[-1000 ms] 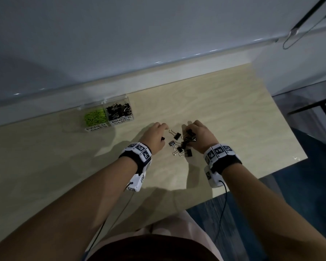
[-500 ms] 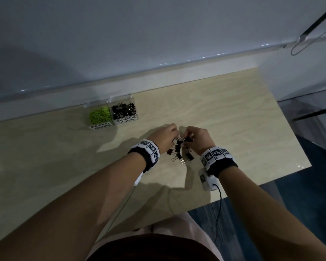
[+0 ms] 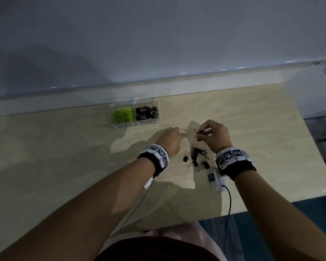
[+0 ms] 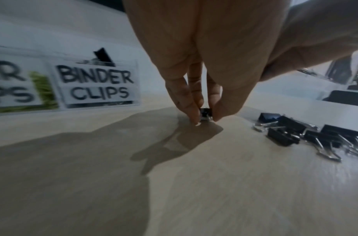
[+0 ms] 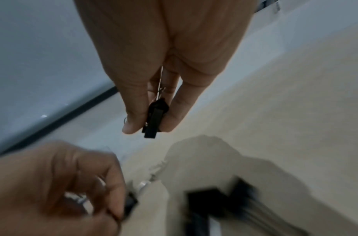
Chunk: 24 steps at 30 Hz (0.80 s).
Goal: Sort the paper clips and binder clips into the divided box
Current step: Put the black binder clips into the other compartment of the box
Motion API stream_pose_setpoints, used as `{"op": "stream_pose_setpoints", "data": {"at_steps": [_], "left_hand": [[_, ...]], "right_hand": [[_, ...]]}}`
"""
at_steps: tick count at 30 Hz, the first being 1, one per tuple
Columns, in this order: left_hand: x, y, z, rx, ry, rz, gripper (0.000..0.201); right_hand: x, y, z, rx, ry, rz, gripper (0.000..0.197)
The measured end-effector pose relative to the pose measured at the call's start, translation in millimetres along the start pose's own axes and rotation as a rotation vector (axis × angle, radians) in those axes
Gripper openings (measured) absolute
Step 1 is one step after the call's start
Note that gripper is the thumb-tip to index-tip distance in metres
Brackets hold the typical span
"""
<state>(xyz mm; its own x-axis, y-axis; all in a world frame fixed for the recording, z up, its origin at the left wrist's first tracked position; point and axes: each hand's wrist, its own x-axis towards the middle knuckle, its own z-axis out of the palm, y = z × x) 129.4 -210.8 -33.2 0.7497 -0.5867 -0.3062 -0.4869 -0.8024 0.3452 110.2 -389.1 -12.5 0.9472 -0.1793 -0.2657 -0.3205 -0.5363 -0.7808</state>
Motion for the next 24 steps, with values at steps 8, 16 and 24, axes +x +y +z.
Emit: {"op": "stream_pose_setpoints", "data": {"at_steps": [8,16,24], "left_hand": [[-57.9,-52.2,-27.2,-0.418,0.281,-0.199,0.003],[-32.5,-94.8,-70.1,-0.376,0.581,-0.312,0.015],[-19.9,-71.4,-50.3,-0.291,0.524,-0.159,0.012]], "right_hand": [[49.7,-105.2,64.5,0.044,-0.137,-0.23,0.024],[66.9,-119.3,105.5,-0.244,-0.262,-0.327,0.022],[42.4,-74.2,30.2,-0.209,-0.179,-0.245,0.043]]}}
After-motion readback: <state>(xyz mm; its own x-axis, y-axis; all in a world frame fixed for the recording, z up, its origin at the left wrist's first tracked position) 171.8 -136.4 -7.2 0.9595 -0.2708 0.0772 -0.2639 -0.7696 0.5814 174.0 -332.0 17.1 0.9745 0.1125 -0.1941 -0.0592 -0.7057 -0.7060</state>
